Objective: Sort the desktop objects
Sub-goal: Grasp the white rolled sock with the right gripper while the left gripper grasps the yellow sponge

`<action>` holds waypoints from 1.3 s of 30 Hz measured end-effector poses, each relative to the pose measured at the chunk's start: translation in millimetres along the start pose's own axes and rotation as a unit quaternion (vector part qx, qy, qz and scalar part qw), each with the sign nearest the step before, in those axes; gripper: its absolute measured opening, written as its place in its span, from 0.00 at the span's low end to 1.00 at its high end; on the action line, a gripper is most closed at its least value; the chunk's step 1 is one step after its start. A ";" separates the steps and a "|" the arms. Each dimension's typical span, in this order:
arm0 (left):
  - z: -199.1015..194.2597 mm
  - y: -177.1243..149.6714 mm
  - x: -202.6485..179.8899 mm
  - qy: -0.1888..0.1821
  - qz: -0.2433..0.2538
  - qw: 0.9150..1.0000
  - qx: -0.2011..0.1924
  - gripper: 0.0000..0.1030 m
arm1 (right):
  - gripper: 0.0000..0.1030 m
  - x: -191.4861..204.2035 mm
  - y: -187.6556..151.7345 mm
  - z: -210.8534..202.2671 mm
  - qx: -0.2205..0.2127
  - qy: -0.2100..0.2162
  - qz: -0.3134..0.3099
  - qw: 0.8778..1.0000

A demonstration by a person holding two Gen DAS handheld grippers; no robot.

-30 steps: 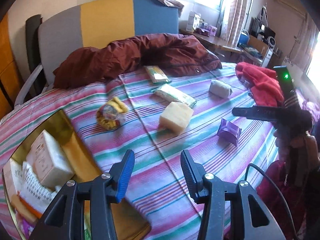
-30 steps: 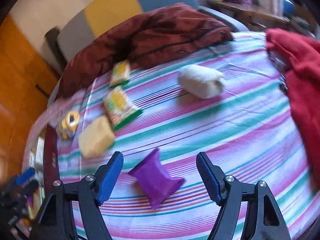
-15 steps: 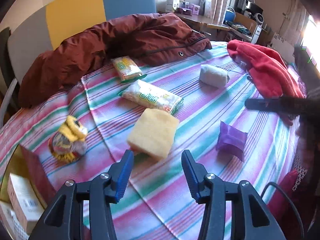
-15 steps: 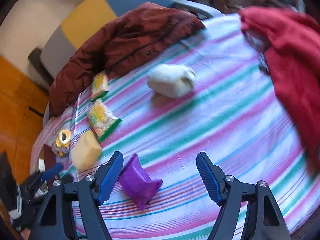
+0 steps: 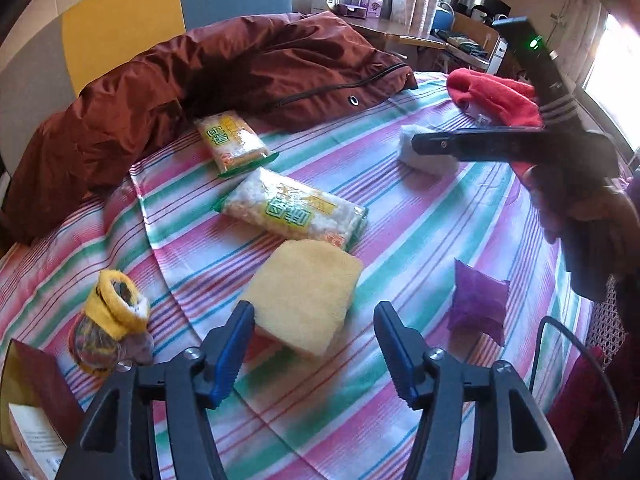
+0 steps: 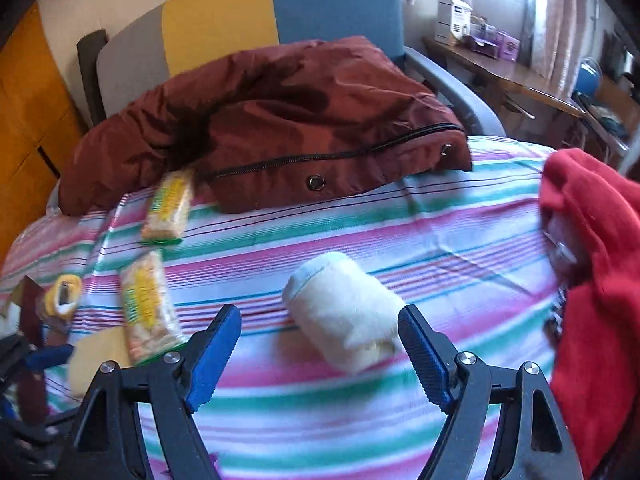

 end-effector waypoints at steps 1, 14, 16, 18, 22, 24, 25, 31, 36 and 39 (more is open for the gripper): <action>0.5 1.5 1.1 -0.001 0.003 1.000 -0.002 0.60 | 0.80 -3.0 -0.5 3.5 -0.002 -0.007 -0.002 1.000; -13.4 -6.5 10.1 -0.091 -0.033 0.995 0.009 0.60 | 0.62 -12.5 -1.0 18.9 0.006 -0.059 -0.065 0.996; -19.6 -7.1 9.2 -0.087 -0.025 0.996 0.002 0.61 | 0.62 -11.3 -1.7 17.6 0.008 -0.060 -0.073 0.996; -20.6 -6.4 9.0 -0.069 -0.008 0.998 0.000 0.62 | 0.62 -9.9 -2.3 17.9 0.008 -0.063 -0.081 0.995; -14.0 -3.4 4.4 -0.055 0.025 0.998 0.002 0.62 | 0.65 -12.2 -1.0 17.1 0.007 -0.054 -0.057 0.997; -7.9 -1.2 1.6 -0.049 0.041 0.998 0.004 0.63 | 0.67 -13.7 1.8 14.6 0.002 -0.045 -0.043 0.998; -3.8 -0.5 0.2 -0.048 0.047 0.998 0.009 0.63 | 0.67 -13.8 2.6 14.3 0.001 -0.043 -0.039 0.998; 14.5 4.4 2.0 -0.034 0.060 0.998 0.016 0.67 | 0.71 -13.9 4.1 16.0 -0.006 -0.042 -0.042 0.998; 14.6 12.6 5.7 -0.031 0.048 0.998 0.015 0.65 | 0.73 -15.2 3.7 20.5 -0.008 -0.044 -0.046 0.998; 8.3 15.2 3.0 -0.028 0.060 0.998 0.008 0.67 | 0.73 -12.3 2.6 20.8 -0.010 -0.047 -0.057 0.997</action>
Point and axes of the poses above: each gripper's, at about its wrist camera, not at the fingertips, and z roughly the way its jaws point, x to its left, y to its top, the point moved 5 cm from there along z, roughly the way its jaws point, and after that the axes turned 14 degrees about -x, right-handed, at the moved point
